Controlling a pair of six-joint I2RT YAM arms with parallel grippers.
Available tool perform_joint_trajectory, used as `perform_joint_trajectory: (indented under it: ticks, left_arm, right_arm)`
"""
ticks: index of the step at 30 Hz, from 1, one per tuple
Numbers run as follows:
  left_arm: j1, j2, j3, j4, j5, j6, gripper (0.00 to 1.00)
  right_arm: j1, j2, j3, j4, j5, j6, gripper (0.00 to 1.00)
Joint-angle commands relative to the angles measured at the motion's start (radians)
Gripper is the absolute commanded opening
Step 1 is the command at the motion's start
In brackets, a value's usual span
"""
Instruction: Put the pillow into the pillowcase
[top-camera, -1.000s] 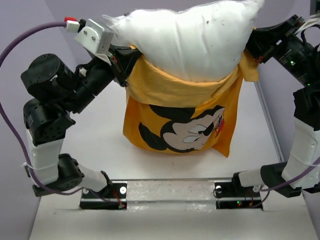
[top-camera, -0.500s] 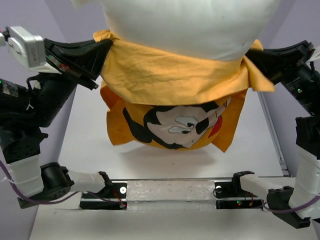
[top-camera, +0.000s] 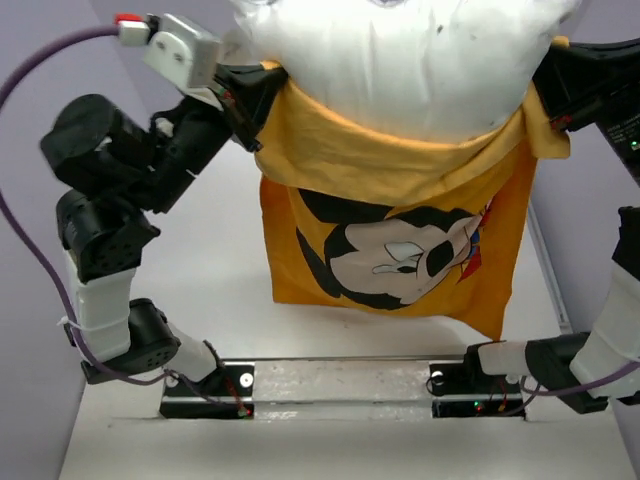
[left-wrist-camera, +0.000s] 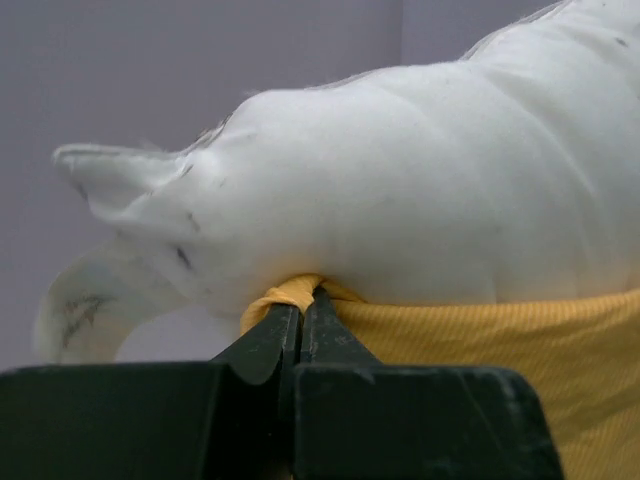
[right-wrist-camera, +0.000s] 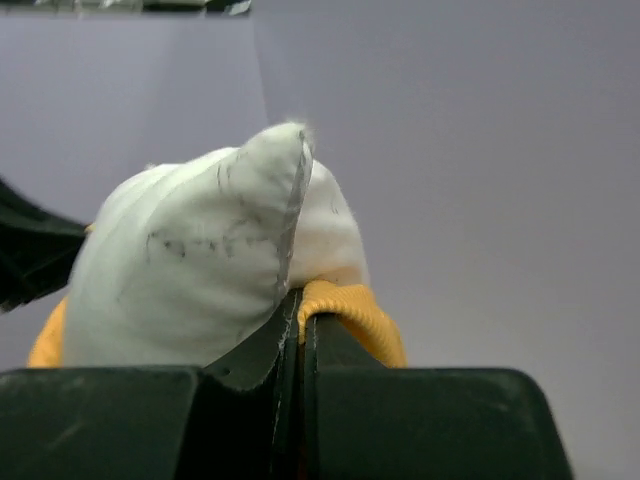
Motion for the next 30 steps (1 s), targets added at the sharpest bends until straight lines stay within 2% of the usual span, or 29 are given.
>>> perform_joint_trajectory:
  ticks: [1,2,3,4,5,6,7,8,9,10,11,12,13,14,16,17,18,19,20,21,22,23,24,25,26,27,28,29,30]
  left_arm:
    - [0.005,0.163,0.492,-0.219,-0.059,0.005,0.02]
    - [0.006,0.240,0.518,-0.250,-0.075,0.026,0.02]
    - [0.011,0.226,0.484,-0.184,-0.017,0.035,0.01]
    - [0.011,0.206,0.494,-0.016,0.006,0.031,0.00]
    - [0.011,0.166,0.465,0.071,0.030,0.026,0.00]
    - [0.011,0.030,0.365,0.158,0.055,0.026,0.00]
    - [0.011,-0.050,0.221,0.233,0.051,0.026,0.00]
    - [0.011,-0.134,-0.172,0.394,0.043,0.023,0.00]
    - [0.011,-0.261,-0.372,0.477,-0.031,0.011,0.00]
    - [0.011,-0.320,-0.643,0.595,-0.073,-0.001,0.00]
    - [0.012,-0.321,-0.646,0.625,-0.090,-0.011,0.00]
    - [0.014,-0.290,-0.638,0.607,-0.072,-0.006,0.00]
    - [0.012,-0.244,-0.503,0.448,-0.057,0.024,0.00]
    - [0.012,-0.189,-0.125,0.370,-0.025,0.038,0.00]
    - [0.012,-0.062,0.146,0.197,0.089,0.023,0.00]
    - [0.012,-0.043,0.143,0.137,0.074,0.017,0.01]
    - [0.012,-0.040,0.020,0.095,0.030,0.012,0.02]
    - [0.012,-0.116,-0.170,0.257,-0.076,0.008,0.02]
    - [0.014,-0.191,-0.528,0.432,-0.069,-0.007,0.00]
    - [0.019,-0.221,-0.497,0.459,-0.008,-0.014,0.00]
    - [0.019,-0.162,-0.324,0.353,0.005,0.001,0.00]
    - [0.019,-0.072,0.220,0.260,0.047,0.018,0.00]
    - [0.019,0.107,0.481,0.157,0.117,0.012,0.00]
    - [0.022,0.069,0.491,0.182,0.106,0.008,0.00]
    - [0.022,-0.010,0.076,0.225,0.079,0.011,0.00]
    - [0.022,-0.182,-0.203,0.433,-0.005,0.026,0.00]
    - [0.025,-0.265,-0.459,0.578,-0.049,0.008,0.00]
    - [0.043,-0.338,-0.749,0.658,-0.046,-0.048,0.00]
    - [0.080,-0.316,-0.715,0.653,0.003,-0.060,0.00]
  right_arm:
    - [-0.006,-0.123,-0.186,0.344,0.036,0.005,0.00]
    - [-0.006,-0.184,-0.437,0.422,0.066,0.028,0.00]
    - [-0.006,-0.145,-0.475,0.383,0.082,0.020,0.00]
    - [-0.006,-0.083,-0.309,0.225,0.064,-0.025,0.00]
    - [-0.006,-0.024,-0.112,0.187,0.059,-0.034,0.00]
    - [-0.006,0.067,0.233,0.166,0.063,-0.036,0.00]
    - [-0.006,0.082,0.326,0.148,0.074,-0.036,0.00]
    - [-0.006,0.062,0.318,0.120,0.050,-0.037,0.00]
    - [-0.006,0.011,-0.017,0.140,0.034,-0.037,0.00]
    - [-0.006,-0.143,-0.287,0.369,0.045,0.011,0.00]
    - [-0.006,-0.172,-0.467,0.420,0.050,0.033,0.00]
    - [-0.006,-0.145,-0.479,0.362,0.042,0.017,0.00]
    - [-0.006,-0.095,-0.217,0.271,0.036,-0.026,0.00]
    - [-0.006,-0.011,-0.061,0.213,0.040,-0.028,0.00]
    - [-0.006,0.045,0.232,0.197,0.022,-0.016,0.00]
    - [-0.006,0.010,0.176,0.188,0.002,-0.016,0.00]
    - [-0.006,-0.051,0.011,0.207,-0.006,-0.016,0.00]
    - [-0.006,-0.127,-0.235,0.296,0.004,-0.008,0.00]
    - [-0.006,-0.172,-0.529,0.423,0.035,0.033,0.00]
    - [-0.006,-0.116,-0.453,0.363,0.034,0.015,0.00]
    - [-0.006,-0.060,-0.294,0.230,0.028,-0.023,0.00]
    - [-0.006,-0.006,0.086,0.199,0.037,-0.033,0.00]
    - [-0.006,0.083,0.251,0.183,0.049,-0.034,0.00]
    - [-0.006,0.093,0.333,0.166,0.024,-0.018,0.00]
    - [-0.006,0.069,0.305,0.165,-0.011,-0.013,0.00]
    - [-0.006,-0.073,-0.080,0.192,-0.022,-0.013,0.00]
    - [-0.006,-0.150,-0.371,0.299,-0.010,-0.001,0.00]
    - [-0.006,-0.180,-0.570,0.452,0.028,0.054,0.00]
    - [-0.006,-0.159,-0.609,0.401,0.019,0.041,0.00]
